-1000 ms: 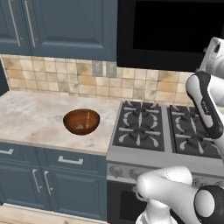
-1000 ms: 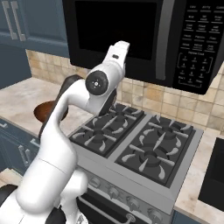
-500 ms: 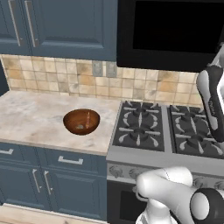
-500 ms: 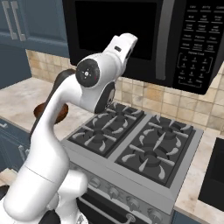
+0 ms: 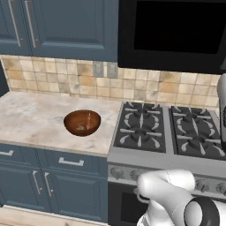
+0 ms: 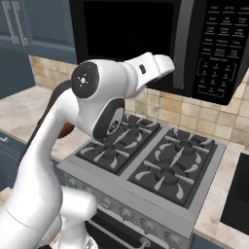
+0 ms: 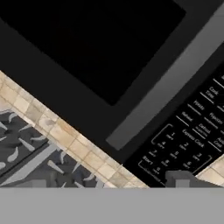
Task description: Place the bowl containing the sweet potato and steak in the microwave. Close the microwave door and press the start button to microwave the meal.
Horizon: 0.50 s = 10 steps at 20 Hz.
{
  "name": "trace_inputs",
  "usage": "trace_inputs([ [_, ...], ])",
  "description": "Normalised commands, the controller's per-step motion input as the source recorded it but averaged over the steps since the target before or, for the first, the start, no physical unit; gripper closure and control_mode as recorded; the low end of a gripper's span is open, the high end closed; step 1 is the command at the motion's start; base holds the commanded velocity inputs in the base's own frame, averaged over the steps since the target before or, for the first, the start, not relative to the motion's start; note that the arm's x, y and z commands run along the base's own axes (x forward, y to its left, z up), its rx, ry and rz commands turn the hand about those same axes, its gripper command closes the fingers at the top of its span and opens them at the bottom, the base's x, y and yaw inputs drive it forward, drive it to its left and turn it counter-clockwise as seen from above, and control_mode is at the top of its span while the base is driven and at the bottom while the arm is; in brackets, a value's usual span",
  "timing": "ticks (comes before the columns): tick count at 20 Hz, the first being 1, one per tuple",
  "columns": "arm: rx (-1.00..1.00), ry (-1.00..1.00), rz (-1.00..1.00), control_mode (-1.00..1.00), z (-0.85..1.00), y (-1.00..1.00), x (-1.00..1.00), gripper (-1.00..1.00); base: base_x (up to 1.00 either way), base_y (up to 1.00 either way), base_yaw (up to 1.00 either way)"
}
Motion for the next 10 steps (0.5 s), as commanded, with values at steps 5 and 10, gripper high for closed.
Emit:
trace_inputs([
  [5, 0.71, -0.10, -0.27, -1.00, 0.00, -0.39, -0.58, -1.00, 0.00, 0.00, 0.00],
  [10, 0.77, -0.13, -0.23, -1.00, -0.07, -0.41, -0.28, -1.00, 0.00, 0.00, 0.00],
])
